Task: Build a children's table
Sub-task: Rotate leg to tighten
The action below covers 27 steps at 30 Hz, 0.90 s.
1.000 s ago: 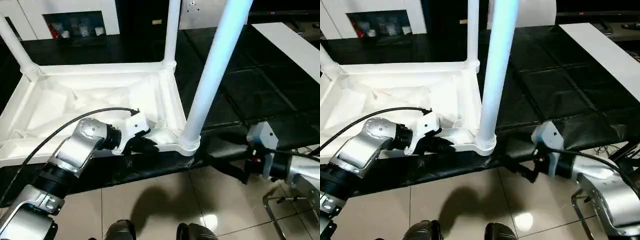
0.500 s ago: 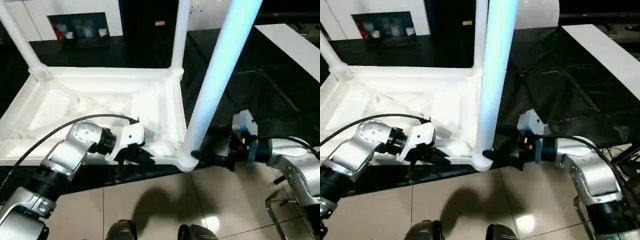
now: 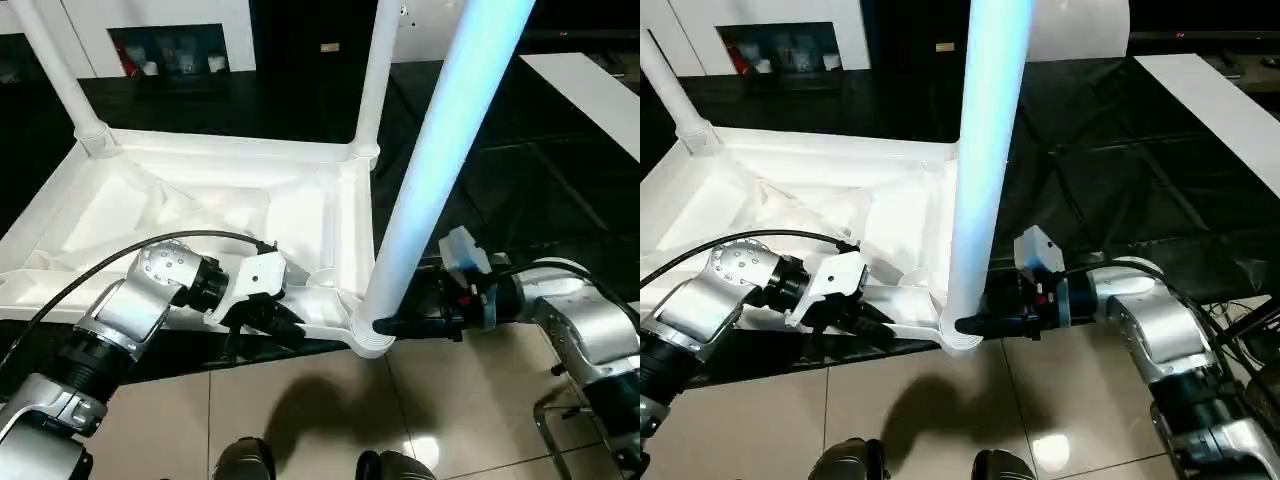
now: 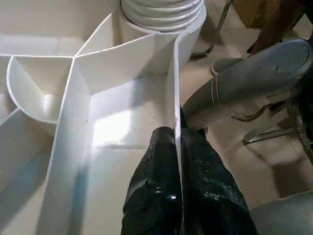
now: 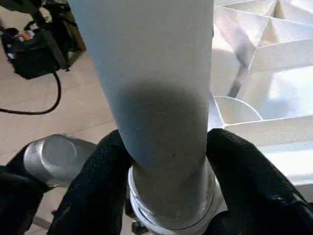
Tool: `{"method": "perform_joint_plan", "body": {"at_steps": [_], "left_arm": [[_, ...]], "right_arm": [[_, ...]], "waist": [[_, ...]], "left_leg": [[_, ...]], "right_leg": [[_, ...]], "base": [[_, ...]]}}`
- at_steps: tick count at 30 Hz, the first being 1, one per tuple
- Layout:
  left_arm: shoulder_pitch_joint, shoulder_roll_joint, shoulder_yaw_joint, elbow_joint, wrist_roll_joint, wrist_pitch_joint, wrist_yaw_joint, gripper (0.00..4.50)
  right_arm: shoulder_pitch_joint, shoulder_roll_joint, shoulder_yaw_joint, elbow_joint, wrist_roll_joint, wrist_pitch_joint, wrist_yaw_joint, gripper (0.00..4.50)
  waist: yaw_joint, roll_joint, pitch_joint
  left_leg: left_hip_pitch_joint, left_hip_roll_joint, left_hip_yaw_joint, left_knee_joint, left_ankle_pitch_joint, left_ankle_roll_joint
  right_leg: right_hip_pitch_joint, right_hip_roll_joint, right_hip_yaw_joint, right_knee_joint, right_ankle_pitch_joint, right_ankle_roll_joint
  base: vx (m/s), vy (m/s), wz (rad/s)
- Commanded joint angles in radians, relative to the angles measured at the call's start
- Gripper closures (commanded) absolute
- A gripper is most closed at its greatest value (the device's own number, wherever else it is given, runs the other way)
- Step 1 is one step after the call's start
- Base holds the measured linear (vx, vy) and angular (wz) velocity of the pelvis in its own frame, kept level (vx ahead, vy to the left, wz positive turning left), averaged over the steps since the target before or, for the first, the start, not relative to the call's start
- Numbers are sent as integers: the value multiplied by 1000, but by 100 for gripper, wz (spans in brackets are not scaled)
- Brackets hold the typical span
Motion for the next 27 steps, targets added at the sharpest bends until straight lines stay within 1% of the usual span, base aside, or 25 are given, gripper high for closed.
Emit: {"method": "perform_joint_plan", "body": {"at_steps": [1,5,9,11,12,13,14,15,16,17,18,19,20,21,22,23,24,25,27], "left_arm": [[-15,-9,-18,-17,-18,-18,-54,450],[-16,-13,-8,-10,-24,-7,-54,450],[-15,-15,-2,-10,-34,16,-54,450],[-14,-23,11,-13,-46,41,-38,450],[-16,-39,28,-13,-53,70,-4,450],[-25,-64,45,-6,-47,100,53,450],[-26,-66,46,-5,-47,104,59,450],[-31,-78,52,-1,-43,120,84,450],[-40,-98,62,9,-39,143,124,450],[-48,-114,70,17,-35,163,157,450],[-56,-137,84,25,-40,185,193,450],[-74,-184,109,48,-43,210,263,450],[-86,-213,116,64,-34,224,308,450],[-94,-229,119,75,-27,232,335,450],[-96,-234,120,78,-24,234,344,450],[-102,-249,125,88,-14,241,375,450],[-108,-261,131,97,-8,245,402,450],[-119,-291,144,114,5,257,467,450],[-142,-350,172,144,18,282,575,450]], "right_arm": [[-14,0,9,16,-10,-16,16,219],[-23,6,12,30,-5,-12,42,247],[-18,7,9,22,8,9,49,253],[-3,9,5,-6,30,50,38,254],[24,17,-3,-51,57,104,7,254],[51,42,-10,-96,69,148,-58,255],[54,46,-11,-99,67,150,-69,255],[62,66,-12,-112,58,155,-112,255],[72,94,-12,-128,43,157,-168,255],[79,119,-11,-140,30,158,-215,255],[84,144,-9,-150,12,164,-266,255],[80,210,-12,-149,-15,196,-377,255],[69,267,-15,-136,-35,213,-462,255],[61,303,-17,-127,-48,223,-515,255],[59,315,-18,-126,-52,229,-532,255],[53,345,-20,-122,-62,243,-575,255],[48,364,-19,-116,-71,250,-602,255],[30,417,-28,-83,-94,260,-686,255],[-3,507,-40,-11,-143,260,-838,255]], "waist": [[-5,-13,-85],[-6,-13,-84],[-5,-13,-85],[-5,-13,-83],[-5,-14,-82],[-2,-13,-82],[-1,-13,-82],[-3,-13,-83],[-7,-14,-77],[-10,-15,-76],[-10,-14,-76],[-17,-18,-76],[-21,-17,-74],[-32,-16,-74],[-41,-14,-75],[-46,-14,-77],[-49,-14,-76],[-52,-12,-77],[-57,-11,-76]], "left_leg": [[19,38,-6,-59,-152,74],[18,38,-6,-60,-154,74],[18,38,-6,-60,-151,75],[19,38,-6,-60,-154,76],[19,37,-5,-61,-149,76],[19,39,-6,-62,-144,75],[20,39,-6,-62,-146,75],[20,39,-7,-63,-155,67],[19,36,-7,-65,-174,55],[21,33,-8,-65,-197,41],[20,32,-9,-66,-199,33],[17,31,-11,-68,-203,24],[17,30,-11,-69,-201,19],[17,27,-12,-70,-214,9],[14,26,-16,-72,-221,-1],[15,27,-16,-71,-216,2],[16,26,-14,-70,-216,6],[20,26,-12,-68,-215,11],[19,25,-11,-68,-209,7]], "right_leg": [[50,-80,52,-73,-237,-221],[51,-80,51,-73,-243,-220],[51,-79,51,-73,-242,-221],[49,-79,51,-74,-246,-222],[51,-77,52,-74,-242,-221],[49,-77,53,-72,-238,-222],[48,-77,52,-74,-242,-220],[48,-80,51,-75,-259,-217],[45,-79,51,-82,-297,-206],[45,-81,50,-88,-355,-188],[46,-82,49,-88,-372,-181],[48,-82,48,-90,-389,-169],[47,-80,49,-89,-387,-167],[43,-78,47,-91,-402,-162],[48,-81,45,-91,-411,-155],[48,-80,46,-91,-385,-154],[45,-79,48,-92,-374,-156],[43,-78,49,-92,-363,-163],[40,-79,50,-92,-359,-174]], "base": [[0,0,0],[0,0,0],[0,0,0],[0,0,0],[0,0,0],[0,0,0],[0,0,0],[0,0,0],[0,0,0],[0,0,0],[0,0,0],[0,0,0],[0,0,0],[0,0,0],[0,0,0],[0,0,0],[0,0,0],[0,0,0],[0,0,0]]}}
